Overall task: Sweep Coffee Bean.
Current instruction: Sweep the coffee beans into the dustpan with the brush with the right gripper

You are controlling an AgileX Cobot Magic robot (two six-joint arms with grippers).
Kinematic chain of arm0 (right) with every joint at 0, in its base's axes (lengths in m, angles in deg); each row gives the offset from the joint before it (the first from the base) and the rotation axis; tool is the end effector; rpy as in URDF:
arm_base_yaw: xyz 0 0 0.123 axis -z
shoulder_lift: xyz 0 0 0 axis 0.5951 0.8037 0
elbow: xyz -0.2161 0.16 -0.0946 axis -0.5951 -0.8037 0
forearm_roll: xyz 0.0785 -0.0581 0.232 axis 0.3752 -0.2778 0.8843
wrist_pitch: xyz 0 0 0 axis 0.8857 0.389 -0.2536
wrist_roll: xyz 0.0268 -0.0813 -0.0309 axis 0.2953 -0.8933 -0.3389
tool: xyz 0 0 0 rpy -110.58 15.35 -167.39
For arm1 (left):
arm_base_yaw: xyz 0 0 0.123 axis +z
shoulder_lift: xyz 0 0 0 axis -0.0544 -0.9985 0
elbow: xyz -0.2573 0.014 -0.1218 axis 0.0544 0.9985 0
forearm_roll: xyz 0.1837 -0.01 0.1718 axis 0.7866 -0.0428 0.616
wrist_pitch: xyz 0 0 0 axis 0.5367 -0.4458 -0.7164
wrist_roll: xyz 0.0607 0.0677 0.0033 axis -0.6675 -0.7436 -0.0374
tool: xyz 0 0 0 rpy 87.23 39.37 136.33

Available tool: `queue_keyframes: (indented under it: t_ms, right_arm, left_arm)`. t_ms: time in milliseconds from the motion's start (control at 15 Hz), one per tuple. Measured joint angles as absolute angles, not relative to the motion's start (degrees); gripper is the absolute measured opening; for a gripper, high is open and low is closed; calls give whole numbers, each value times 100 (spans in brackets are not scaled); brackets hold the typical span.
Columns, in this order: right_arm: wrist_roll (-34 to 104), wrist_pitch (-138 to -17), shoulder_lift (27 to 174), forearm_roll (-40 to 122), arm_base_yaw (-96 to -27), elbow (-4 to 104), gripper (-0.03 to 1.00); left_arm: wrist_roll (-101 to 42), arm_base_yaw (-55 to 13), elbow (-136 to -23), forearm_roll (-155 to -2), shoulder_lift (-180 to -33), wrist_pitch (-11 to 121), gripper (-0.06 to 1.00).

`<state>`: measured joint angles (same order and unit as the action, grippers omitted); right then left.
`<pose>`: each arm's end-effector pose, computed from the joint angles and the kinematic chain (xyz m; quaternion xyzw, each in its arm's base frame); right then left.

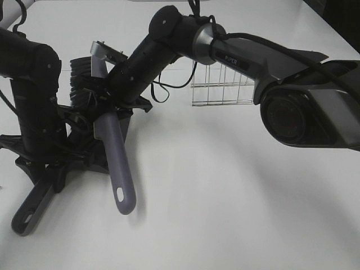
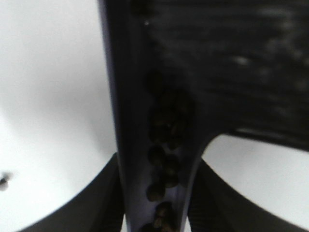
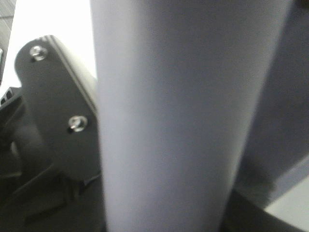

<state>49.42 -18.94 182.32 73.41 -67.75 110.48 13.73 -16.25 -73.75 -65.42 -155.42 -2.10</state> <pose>0.4391 0.3302 0.1172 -0.2279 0.9092 0.3467 0.0361 0.3369 -0.1185 0.0958 -0.0902 -0.9877 -0.0312 0.1237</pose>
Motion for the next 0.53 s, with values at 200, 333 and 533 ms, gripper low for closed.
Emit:
queue_keyframes:
  t_ms: [200,333,533]
  right_arm:
    - [5292,-1613,18249,6670,-6648,12166,34]
    - [5802,-1665,18175,5868,-6597,12561,34]
    - [6220,-1653,17694,4493,-6511,12343,34]
  left_arm:
    - [1356,-1625,-7375,-6542,-15542,-193,33]
    - [1339,-1625,-7375,-6542,-15542,-193,33]
    - [1333,-1625,-7375,-6416,-15542,-245,33]
